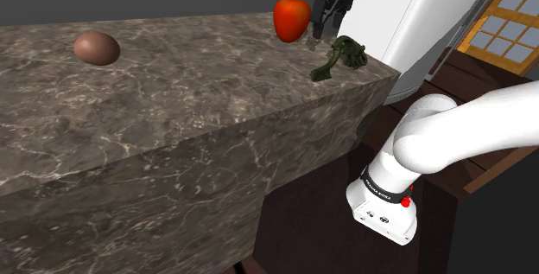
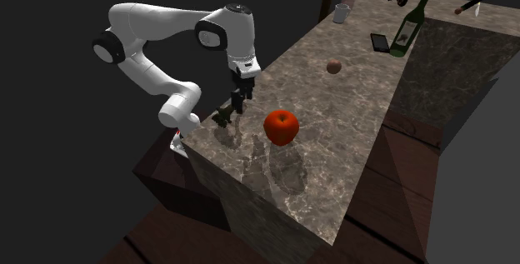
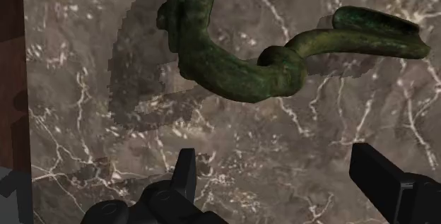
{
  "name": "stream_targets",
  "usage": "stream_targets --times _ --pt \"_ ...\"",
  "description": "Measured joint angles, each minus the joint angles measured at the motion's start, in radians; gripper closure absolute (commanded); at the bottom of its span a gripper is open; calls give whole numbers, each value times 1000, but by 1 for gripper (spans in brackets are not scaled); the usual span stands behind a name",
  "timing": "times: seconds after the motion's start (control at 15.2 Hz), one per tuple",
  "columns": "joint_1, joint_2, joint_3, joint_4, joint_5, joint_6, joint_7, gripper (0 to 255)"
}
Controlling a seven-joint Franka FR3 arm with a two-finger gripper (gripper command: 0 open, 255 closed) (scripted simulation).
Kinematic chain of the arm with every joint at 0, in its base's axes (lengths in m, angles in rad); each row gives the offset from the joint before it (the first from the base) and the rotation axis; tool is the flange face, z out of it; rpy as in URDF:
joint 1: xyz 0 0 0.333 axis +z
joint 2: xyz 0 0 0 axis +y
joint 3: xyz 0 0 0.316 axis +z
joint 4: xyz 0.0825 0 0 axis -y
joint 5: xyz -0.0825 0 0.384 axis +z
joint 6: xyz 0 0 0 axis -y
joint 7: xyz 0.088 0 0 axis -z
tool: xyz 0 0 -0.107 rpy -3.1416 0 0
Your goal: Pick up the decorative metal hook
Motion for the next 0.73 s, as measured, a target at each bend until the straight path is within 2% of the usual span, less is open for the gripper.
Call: stream_targets --times 0.2,0.46,0.73 --pt "-7 -39 -3 -12 -7 -28 0 0" --pt "-29 -158 -5 -34 -26 -132 1 0" --pt "-33 -164 -18 -63 -46 -210 6 0"
